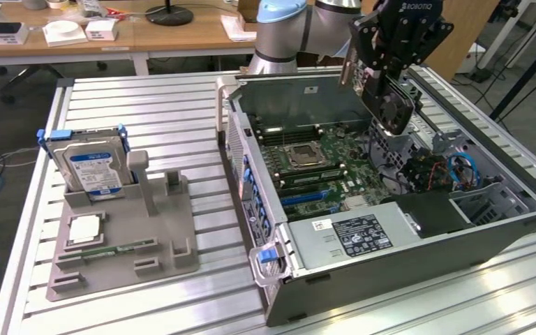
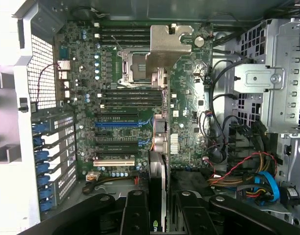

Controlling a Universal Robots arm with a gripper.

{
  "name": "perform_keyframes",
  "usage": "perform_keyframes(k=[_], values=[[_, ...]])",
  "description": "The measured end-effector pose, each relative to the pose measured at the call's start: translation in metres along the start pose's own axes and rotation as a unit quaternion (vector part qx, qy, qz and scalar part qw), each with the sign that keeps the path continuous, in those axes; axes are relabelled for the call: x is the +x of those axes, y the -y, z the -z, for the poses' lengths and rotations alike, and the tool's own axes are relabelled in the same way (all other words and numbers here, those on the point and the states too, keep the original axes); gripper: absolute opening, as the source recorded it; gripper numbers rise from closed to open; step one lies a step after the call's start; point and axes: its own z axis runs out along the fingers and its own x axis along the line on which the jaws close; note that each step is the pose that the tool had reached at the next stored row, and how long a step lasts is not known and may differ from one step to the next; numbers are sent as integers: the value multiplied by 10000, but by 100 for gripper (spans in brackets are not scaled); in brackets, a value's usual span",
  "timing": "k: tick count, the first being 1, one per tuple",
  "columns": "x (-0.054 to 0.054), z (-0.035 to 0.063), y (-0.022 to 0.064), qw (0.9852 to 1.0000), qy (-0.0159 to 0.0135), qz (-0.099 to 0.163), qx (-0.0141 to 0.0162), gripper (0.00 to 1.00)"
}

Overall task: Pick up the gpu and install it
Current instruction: 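Insert the gpu into the slot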

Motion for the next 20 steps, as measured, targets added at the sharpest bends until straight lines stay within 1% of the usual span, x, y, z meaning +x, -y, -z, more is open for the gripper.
perform_keyframes(k=[10, 12, 17, 20], values=[[0, -1, -8, 10000, 0, 1, -1, 26], [1, -2, -34, 10000, 0, 1, 0, 26], [7, -3, -155, 10000, 0, 0, 0, 26], [9, -3, -192, 10000, 1, -1, 0, 26]])
